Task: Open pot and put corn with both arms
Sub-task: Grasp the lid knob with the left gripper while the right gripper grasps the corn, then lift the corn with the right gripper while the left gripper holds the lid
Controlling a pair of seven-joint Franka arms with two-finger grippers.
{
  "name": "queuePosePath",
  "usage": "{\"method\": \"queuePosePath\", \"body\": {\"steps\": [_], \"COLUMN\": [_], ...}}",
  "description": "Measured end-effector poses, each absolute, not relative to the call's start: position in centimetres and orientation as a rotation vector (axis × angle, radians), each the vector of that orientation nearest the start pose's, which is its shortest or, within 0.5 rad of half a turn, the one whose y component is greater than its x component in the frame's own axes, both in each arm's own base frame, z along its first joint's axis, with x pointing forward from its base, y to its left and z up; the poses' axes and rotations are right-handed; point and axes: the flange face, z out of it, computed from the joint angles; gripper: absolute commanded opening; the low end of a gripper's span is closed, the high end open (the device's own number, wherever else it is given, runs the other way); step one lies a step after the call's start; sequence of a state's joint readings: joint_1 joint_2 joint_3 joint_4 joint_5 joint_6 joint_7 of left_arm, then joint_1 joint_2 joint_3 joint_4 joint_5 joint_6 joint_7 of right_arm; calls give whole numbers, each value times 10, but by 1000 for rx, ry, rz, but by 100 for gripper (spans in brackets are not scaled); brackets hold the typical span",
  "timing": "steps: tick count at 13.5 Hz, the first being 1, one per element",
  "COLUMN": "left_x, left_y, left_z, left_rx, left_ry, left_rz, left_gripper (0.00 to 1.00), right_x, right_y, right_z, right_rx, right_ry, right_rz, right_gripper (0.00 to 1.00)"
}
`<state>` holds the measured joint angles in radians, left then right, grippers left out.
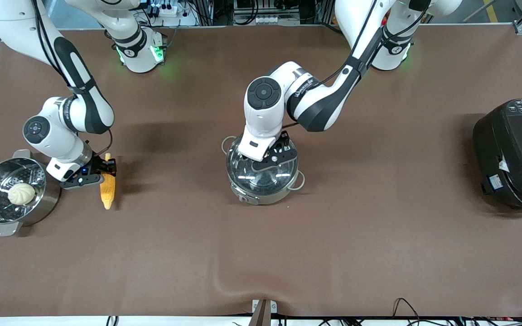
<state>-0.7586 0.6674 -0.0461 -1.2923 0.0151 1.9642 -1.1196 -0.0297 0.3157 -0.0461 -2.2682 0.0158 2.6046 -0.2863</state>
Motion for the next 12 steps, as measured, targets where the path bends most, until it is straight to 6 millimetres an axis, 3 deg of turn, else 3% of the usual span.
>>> {"method": "queuePosePath", "body": {"steps": [5, 8, 12], "left_x": [509, 505, 505], "left_y": [-531, -535, -535], "left_z": [348, 346, 346], "left_rx": [-3109, -3107, -3108], "left_ry": [-473, -456, -430], "left_rz": [18, 17, 11], "left_gripper": [81, 66, 66], "right_x": [551, 562, 567], "right_y": [-29, -10, -10], "right_z": [273, 307, 319], "right_rx": [-3110, -3093, -3092], "right_ry": [-348, -384, -384], "right_rz": [80, 144, 152], "right_gripper": [2, 1, 2]}}
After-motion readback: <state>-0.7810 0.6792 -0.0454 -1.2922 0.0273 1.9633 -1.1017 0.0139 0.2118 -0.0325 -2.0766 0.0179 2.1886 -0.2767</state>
